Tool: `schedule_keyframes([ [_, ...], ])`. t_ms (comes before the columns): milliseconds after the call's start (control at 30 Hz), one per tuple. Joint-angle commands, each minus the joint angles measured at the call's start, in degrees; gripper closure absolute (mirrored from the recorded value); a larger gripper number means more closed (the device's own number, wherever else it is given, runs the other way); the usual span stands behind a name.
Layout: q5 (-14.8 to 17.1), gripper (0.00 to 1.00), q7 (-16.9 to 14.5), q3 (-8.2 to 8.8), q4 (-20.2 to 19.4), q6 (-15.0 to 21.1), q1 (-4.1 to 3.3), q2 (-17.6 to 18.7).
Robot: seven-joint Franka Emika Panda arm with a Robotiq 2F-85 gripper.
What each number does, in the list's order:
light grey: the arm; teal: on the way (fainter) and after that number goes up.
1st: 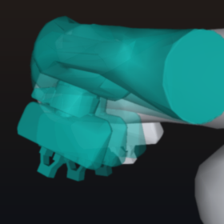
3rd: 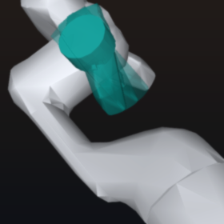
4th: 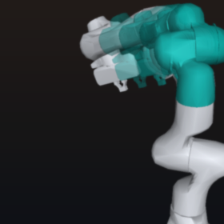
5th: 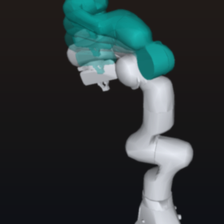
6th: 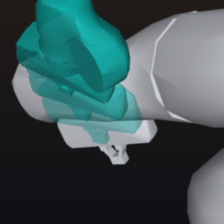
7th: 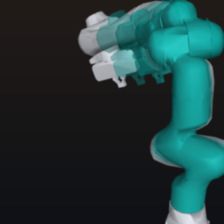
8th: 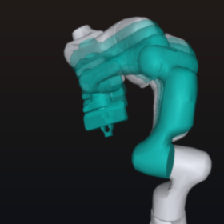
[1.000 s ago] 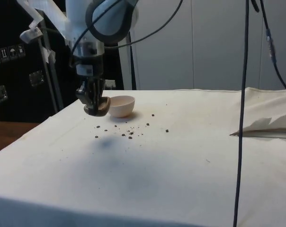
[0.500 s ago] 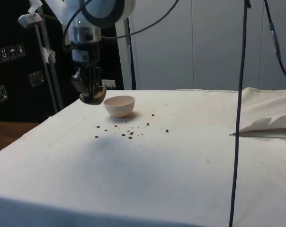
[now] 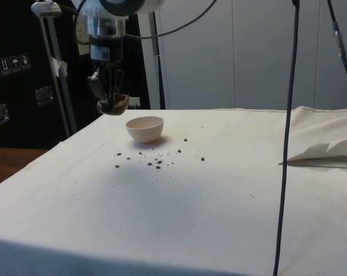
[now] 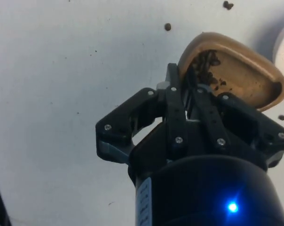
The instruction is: Pour the coffee beans from the cup into the bowl.
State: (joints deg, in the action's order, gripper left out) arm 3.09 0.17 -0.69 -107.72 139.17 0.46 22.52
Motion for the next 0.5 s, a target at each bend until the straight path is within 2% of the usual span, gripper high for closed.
schedule_keyframes([
  [0,1.2,1.0,-1.15,-0.4,0.06,-0.63,0.63,-0.34],
  [167,4.58,1.0,-4.3,0.57,0.23,-1.03,0.92,-0.97],
  [200,4.01,1.0,-3.9,1.2,0.17,-0.69,0.34,-0.86],
  [233,5.21,1.0,-4.81,0.74,0.29,-1.15,0.92,-1.03],
  [467,9.91,1.0,-9.11,2.06,0.57,-1.66,1.26,-1.66],
])
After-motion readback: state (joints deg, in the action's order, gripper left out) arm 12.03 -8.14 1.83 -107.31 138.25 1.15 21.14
